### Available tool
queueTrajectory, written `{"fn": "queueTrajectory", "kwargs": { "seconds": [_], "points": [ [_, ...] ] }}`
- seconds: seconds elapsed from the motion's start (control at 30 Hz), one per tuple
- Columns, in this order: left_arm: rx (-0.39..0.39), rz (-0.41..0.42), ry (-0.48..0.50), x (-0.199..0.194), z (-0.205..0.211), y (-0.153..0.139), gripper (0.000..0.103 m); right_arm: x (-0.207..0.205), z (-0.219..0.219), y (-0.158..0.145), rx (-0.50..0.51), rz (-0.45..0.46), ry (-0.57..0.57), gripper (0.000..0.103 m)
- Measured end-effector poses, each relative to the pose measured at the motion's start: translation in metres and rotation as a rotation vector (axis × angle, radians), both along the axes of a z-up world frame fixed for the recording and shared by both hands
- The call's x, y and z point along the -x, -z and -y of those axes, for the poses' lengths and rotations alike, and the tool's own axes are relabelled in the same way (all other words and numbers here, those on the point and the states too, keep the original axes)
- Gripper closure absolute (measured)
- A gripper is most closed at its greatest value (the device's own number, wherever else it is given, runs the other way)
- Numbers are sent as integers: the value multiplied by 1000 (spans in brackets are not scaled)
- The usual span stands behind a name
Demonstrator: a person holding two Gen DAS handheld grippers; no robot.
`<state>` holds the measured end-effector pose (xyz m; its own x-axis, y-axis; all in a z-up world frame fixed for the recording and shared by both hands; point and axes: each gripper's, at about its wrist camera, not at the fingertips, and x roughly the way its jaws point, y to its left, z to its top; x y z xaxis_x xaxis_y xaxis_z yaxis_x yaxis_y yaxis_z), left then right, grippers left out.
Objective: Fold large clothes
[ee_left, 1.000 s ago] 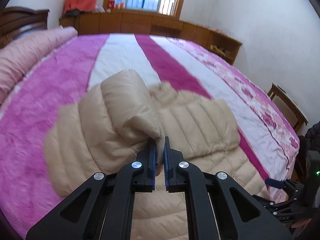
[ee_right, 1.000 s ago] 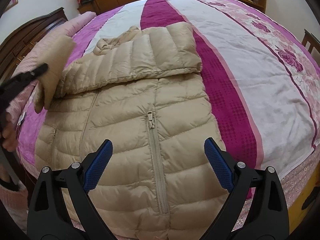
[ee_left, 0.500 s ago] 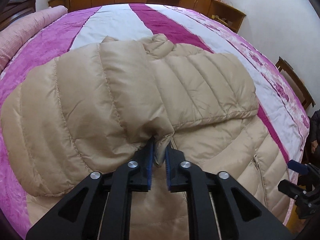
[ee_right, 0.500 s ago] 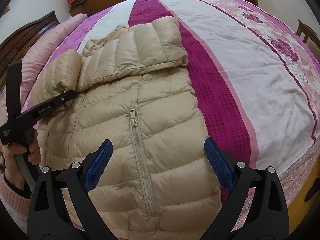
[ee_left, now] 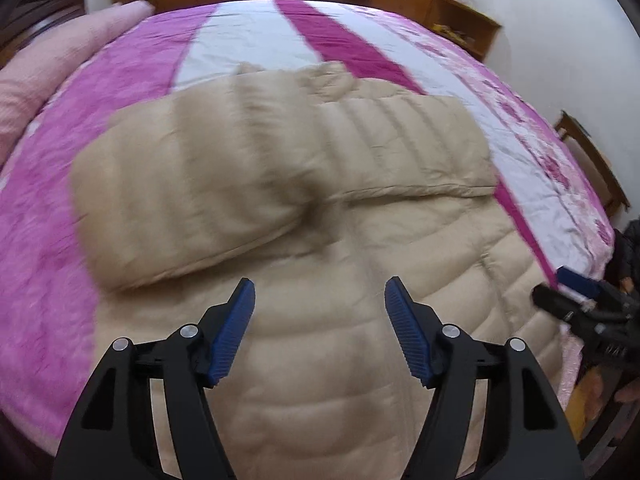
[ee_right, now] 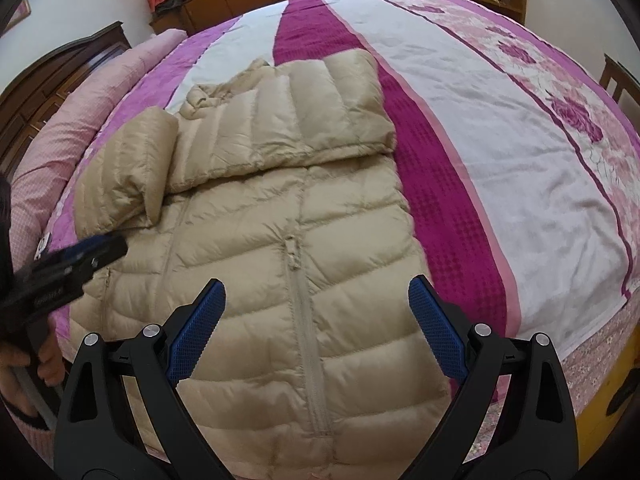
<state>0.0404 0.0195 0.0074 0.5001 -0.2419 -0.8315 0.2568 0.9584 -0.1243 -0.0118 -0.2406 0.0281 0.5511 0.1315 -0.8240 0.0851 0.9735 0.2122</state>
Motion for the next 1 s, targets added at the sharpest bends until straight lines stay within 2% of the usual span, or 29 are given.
{"fn": "queueTrajectory", "kwargs": {
  "seconds": [0.33, 0.43, 0.67, 0.8, 1.0],
  "points": [
    [-32, -13, -179, 1, -84, -1, 36, -28, -71, -18, -4, 41, -155, 11],
    [-37, -12, -195, -1, -98, -1, 36, -39, -94, -23, -13, 45, -199, 11],
    [-105, -21, -215, -9, -133, 4, 36, -58, -155, -26, -22, 47, -299, 11],
    [-101, -36, -259, -9, -156, 8, 36, -69, -193, -22, -31, 25, -354, 11],
    [-82, -57, -305, -9, -181, 19, 36, -87, -245, -19, 8, 27, -417, 11]
  ]
}}
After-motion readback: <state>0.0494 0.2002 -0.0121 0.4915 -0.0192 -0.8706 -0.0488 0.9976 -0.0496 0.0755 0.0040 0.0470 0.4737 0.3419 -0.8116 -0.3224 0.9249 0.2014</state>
